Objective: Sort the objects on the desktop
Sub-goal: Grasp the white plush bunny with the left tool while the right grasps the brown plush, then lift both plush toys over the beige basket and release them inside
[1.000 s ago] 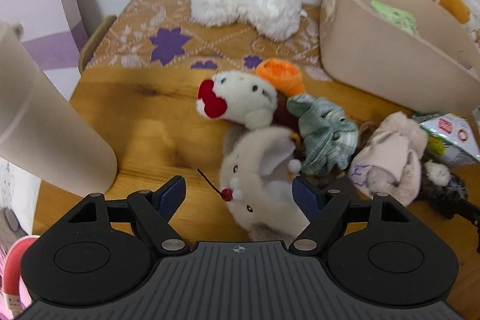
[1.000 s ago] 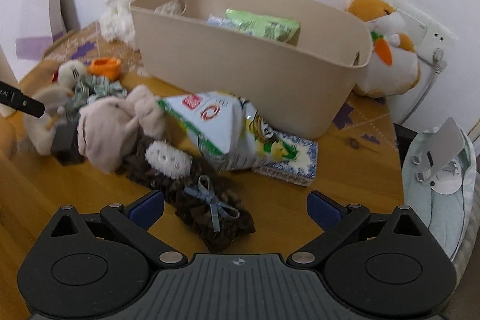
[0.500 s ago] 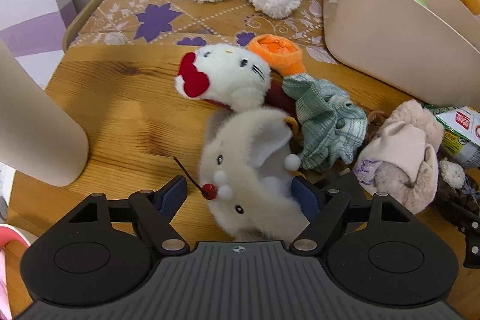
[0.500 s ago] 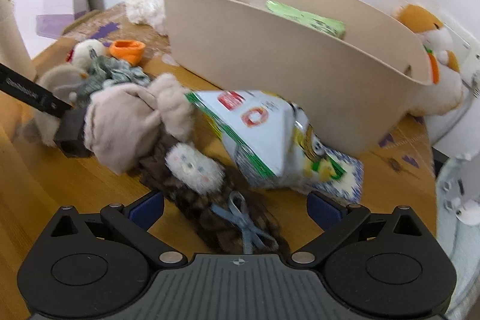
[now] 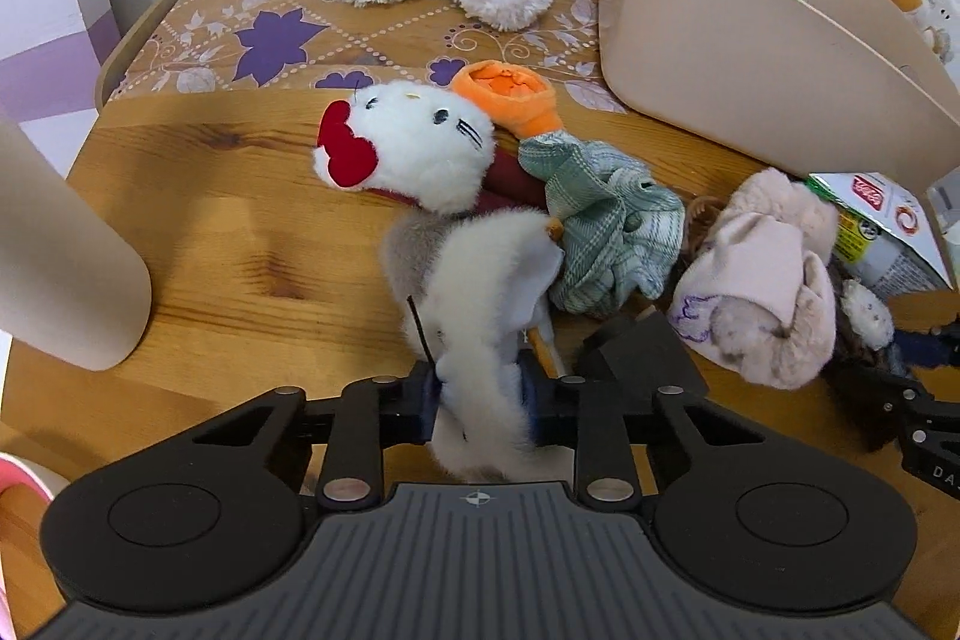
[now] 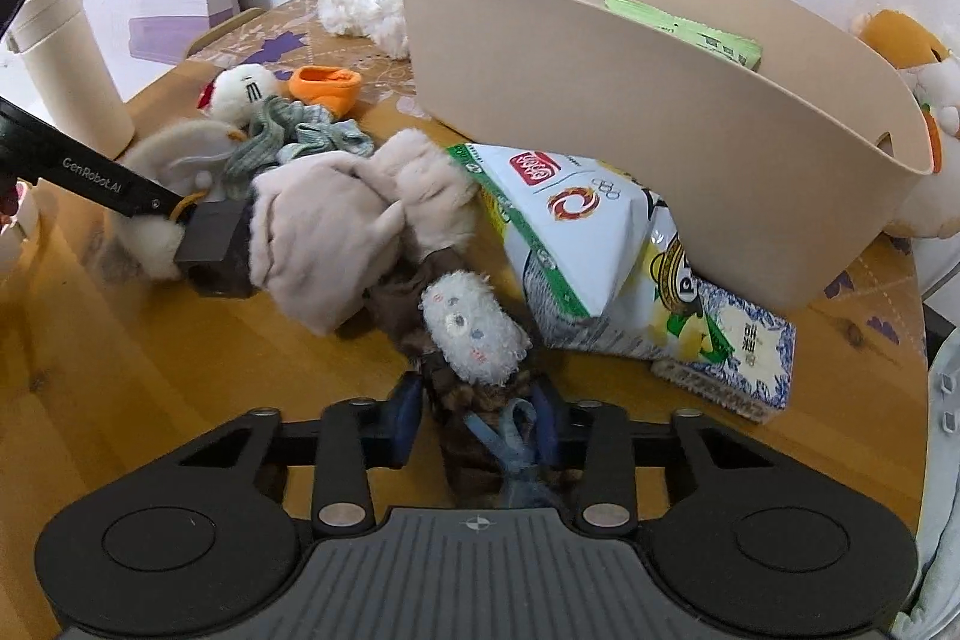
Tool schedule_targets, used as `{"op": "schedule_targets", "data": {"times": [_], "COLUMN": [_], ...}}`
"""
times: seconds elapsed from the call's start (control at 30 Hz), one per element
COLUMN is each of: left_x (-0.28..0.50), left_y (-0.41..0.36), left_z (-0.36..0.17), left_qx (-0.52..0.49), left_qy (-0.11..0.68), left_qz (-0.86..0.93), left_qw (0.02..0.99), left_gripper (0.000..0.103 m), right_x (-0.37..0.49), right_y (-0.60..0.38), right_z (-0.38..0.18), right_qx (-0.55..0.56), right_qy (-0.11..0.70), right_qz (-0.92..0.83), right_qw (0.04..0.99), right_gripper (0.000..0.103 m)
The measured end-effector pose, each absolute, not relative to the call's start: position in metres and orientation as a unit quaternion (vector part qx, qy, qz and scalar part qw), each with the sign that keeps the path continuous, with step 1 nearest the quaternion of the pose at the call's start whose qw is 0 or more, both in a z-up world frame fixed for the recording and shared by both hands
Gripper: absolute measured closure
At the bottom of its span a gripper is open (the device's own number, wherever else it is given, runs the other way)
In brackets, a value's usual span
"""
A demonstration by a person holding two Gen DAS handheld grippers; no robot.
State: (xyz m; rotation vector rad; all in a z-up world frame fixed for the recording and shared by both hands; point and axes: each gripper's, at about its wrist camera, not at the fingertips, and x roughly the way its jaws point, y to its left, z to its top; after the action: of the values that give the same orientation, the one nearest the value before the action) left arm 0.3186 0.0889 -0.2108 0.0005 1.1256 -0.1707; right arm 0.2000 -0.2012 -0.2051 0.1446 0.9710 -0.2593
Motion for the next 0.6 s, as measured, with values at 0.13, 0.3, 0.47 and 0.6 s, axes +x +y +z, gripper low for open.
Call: {"op": "schedule_targets", "data": {"times": [0.13, 0.3, 0.47, 0.6], "left_x": [0.310, 0.301, 0.295, 0.290], "left_y": [0.093, 0.097, 0.102, 0.101], "left_z": [-0.205, -0.194, -0.178, -0.163], "left_qx": [-0.001, 0.005, 0.002, 0.007], "left_qy": [0.529, 0.517, 0.504, 0.492], "left_qz": [-0.088, -0.097, -0.103, -0.113], "left_qw": [0.844, 0.851, 0.858, 0.863], "left_gripper": [0.078, 0.078, 0.078, 0.078], "right_x": [0.192, 0.179, 0.166, 0.159], "right_y": [-0.198, -0.194, -0.188, -0.183], "right_z": [-0.202, -0.195, -0.175, -0.154], "right_qx": [0.068, 0.070, 0.069, 0.067], "right_qy": [0.464, 0.451, 0.427, 0.403], "right_qz": [-0.121, -0.125, -0.118, -0.112], "right_qw": [0.875, 0.881, 0.894, 0.906], "right_gripper": [0.075, 0.076, 0.076, 0.076]}}
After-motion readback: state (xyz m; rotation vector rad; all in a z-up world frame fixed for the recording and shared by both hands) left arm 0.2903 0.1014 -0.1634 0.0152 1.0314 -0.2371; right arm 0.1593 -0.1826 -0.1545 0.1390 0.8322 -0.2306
